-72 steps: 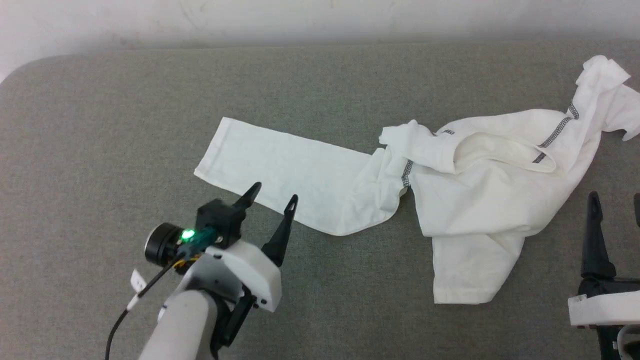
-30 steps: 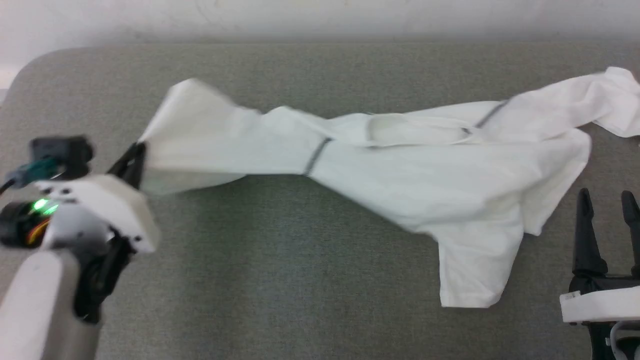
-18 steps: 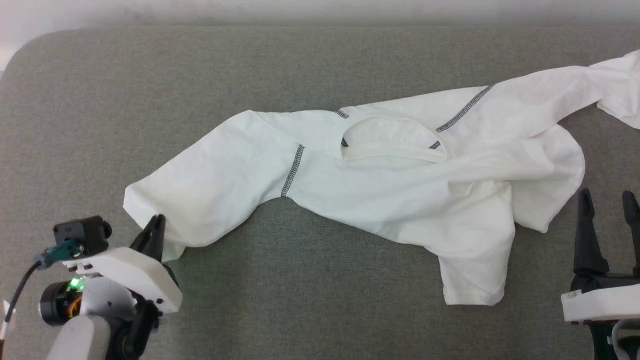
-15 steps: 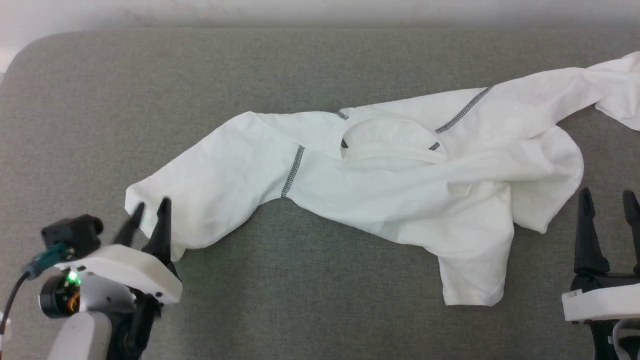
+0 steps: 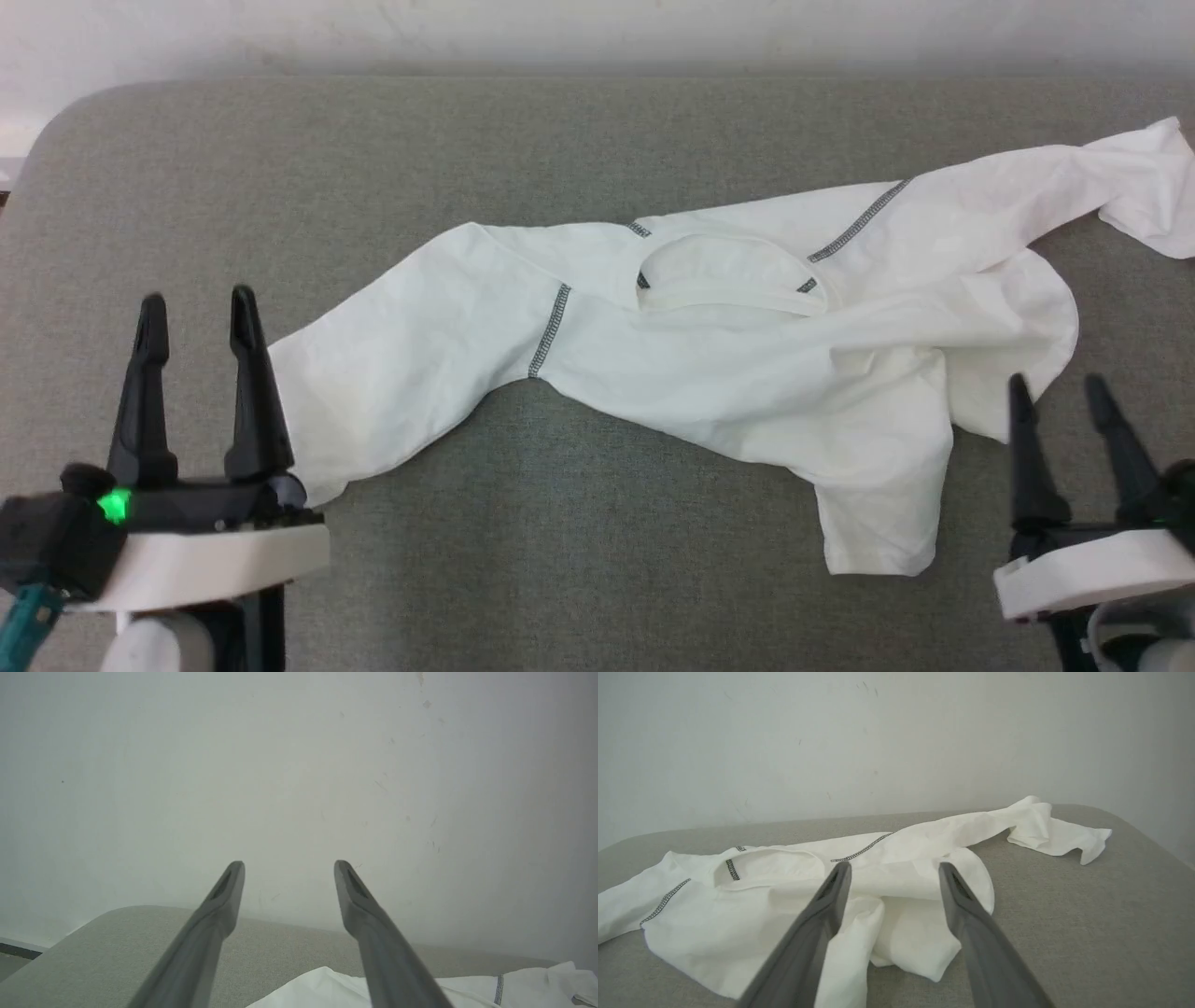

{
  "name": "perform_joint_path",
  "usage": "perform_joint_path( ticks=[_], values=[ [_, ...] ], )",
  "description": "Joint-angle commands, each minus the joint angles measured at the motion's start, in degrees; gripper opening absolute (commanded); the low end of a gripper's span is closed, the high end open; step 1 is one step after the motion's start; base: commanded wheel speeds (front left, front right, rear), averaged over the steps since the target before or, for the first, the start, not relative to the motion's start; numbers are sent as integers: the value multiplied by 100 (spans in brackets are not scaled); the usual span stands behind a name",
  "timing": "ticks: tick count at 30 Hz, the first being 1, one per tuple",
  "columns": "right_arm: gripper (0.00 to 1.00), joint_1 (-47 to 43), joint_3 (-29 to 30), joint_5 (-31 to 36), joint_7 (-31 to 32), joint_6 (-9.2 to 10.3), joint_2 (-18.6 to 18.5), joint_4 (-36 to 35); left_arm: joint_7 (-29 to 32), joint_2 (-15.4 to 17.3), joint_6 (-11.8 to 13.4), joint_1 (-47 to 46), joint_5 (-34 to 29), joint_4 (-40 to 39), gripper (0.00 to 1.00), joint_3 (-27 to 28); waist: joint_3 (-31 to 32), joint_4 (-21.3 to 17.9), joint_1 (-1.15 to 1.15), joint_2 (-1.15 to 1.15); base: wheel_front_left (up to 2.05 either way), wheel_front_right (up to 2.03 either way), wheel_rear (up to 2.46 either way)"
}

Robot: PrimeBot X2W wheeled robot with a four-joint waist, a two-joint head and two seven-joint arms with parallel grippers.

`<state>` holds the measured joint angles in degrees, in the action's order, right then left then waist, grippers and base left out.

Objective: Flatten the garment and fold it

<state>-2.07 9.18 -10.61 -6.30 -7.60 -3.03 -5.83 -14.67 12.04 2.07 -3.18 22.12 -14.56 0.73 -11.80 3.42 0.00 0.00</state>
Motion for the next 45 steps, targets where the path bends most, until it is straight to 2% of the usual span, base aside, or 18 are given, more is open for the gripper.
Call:
perform_joint_path(
  ticks=[1,8,16,17,18,19,23,26,29,33,36,40,43,44,45],
  values=[
    [100,-71,-123,57,181,11,15,121,-30,-240,-51,255,-195,-72,100,126,27,47,0,0,0,0,0],
    [100,-70,-210,432,954,11,15,429,-31,-672,-287,568,-407,-42,100,321,85,271,0,0,0,0,0],
    [100,128,-384,681,1963,11,15,1276,-32,-845,-515,506,-563,66,100,436,128,543,0,0,0,0,0],
    [49,171,-456,670,2059,11,15,1404,-32,-856,-531,502,-575,83,100,439,131,559,0,0,0,0,0],
    [13,225,-494,656,2106,11,15,1504,-32,-866,-544,502,-584,104,100,435,133,572,0,0,0,0,0],
    [0,272,-529,650,2155,11,15,1591,-32,-874,-558,504,-592,131,100,422,139,584,0,0,0,0,0],
    [0,484,-729,519,2352,11,15,1599,-32,-895,-593,514,-618,209,100,402,185,570,0,0,0,0,0],
    [0,640,-1009,505,2750,11,15,1236,-32,-903,-614,539,-629,248,100,394,248,515,0,0,0,0,0],
    [0,697,-1414,365,3573,11,-80,615,-32,-908,-632,562,-642,279,100,360,316,441,0,0,0,0,0],
    [0,323,-2027,-236,5298,11,-620,-426,-32,-912,-649,592,-634,331,100,283,386,396,0,0,0,0,0],
    [0,-170,-2106,-685,6320,11,-996,-1186,-32,-914,-629,614,-583,358,100,209,402,406,0,0,0,0,0],
    [0,-960,-1983,-1044,7201,11,-1121,-1642,-32,-914,-582,667,-519,381,100,149,402,426,0,0,0,0,0],
    [0,-1322,-1910,-1085,7361,11,-1092,-1686,-32,-915,-561,693,-498,384,100,137,398,434,0,0,0,0,0],
    [13,-1364,-1917,-1075,7289,11,-1071,-1669,-32,-915,-556,696,-492,381,100,136,391,435,0,0,0,0,0],
    [19,-1374,-1915,-1062,7162,11,-1043,-1631,-32,-915,-551,696,-487,379,100,135,384,437,0,0,0,0,0]
  ],
)
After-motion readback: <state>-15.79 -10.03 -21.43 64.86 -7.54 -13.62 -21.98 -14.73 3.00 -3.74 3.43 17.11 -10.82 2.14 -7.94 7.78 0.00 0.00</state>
